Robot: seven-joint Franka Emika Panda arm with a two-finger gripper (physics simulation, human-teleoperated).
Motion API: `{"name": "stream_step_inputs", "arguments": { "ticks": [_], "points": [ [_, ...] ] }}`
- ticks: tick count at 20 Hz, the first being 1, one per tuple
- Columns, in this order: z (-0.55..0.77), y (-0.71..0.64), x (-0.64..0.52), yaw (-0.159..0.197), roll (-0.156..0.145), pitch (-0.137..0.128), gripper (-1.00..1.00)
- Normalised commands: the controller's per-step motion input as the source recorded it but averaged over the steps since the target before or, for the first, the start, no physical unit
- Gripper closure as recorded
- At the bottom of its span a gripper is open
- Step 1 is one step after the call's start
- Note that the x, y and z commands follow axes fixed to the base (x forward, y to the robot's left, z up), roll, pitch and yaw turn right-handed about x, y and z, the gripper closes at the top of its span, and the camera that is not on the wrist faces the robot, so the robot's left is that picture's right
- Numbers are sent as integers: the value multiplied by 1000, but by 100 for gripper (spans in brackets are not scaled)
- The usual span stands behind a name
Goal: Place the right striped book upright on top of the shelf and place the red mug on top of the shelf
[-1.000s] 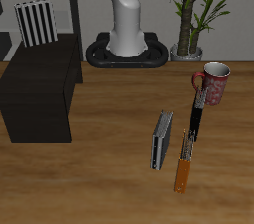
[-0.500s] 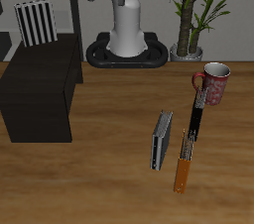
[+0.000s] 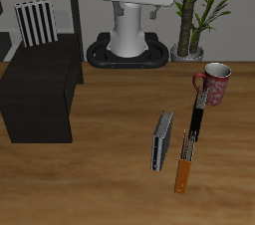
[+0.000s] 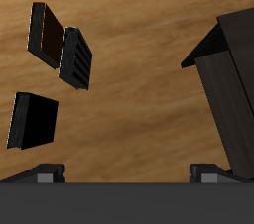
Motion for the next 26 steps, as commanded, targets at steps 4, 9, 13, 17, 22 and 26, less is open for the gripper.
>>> {"name": "stream_step_inputs", "arguments": {
  "ticks": [4, 9, 13, 17, 22, 26],
  "points": [
    [-413, 597, -191, -39, -13, 106, -100],
    [-153, 477, -272, 64, 14, -38, -100],
    [-106, 277, -161, -8, -1, 12, -100],
    [-181, 314, -147, 6, 18, 36, -100],
    [-136, 389, -215, 24, 74, -28, -100],
    [-109, 460, -151, 18, 49, -31, -100]
  ]
}}
